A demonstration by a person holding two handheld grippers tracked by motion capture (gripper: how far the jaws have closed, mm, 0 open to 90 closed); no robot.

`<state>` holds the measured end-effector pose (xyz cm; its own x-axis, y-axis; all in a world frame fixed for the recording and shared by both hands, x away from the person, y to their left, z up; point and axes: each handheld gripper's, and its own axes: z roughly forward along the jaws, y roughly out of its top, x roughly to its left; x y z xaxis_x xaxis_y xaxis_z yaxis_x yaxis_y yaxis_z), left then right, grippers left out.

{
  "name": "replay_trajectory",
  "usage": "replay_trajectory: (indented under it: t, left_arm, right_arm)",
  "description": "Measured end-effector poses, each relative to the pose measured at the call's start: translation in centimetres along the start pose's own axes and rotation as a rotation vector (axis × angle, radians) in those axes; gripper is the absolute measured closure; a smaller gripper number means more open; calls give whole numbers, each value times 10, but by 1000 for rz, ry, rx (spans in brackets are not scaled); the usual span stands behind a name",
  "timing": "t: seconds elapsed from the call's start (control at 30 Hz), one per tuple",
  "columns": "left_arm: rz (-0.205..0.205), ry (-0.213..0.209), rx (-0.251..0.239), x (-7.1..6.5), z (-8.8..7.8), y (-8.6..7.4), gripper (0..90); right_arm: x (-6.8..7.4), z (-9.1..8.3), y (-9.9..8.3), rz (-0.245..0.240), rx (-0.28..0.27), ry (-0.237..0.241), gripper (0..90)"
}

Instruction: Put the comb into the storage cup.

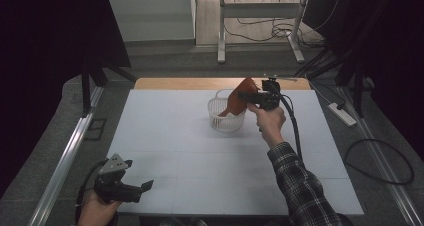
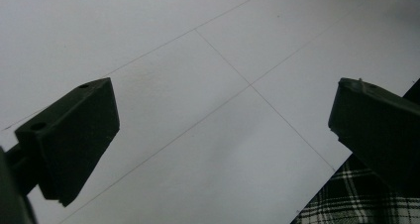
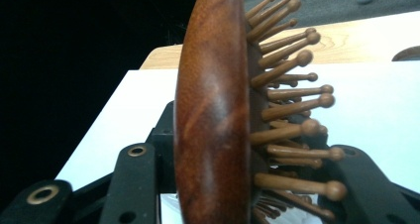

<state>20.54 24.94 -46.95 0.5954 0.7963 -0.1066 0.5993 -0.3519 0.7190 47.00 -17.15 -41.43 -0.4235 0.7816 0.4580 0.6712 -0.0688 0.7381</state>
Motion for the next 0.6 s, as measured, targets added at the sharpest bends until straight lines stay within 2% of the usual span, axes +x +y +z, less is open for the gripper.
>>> replay_trajectory:
  t: [0.37, 0.6]
  left_arm:
    - [0, 0, 1, 0, 0, 0, 2]
    - [1, 0, 2, 0, 0, 0, 3]
  right_arm:
    - [-16, 0, -5, 67, -29, -25, 449]
    - [-18, 1, -5, 67, -26, -32, 429]
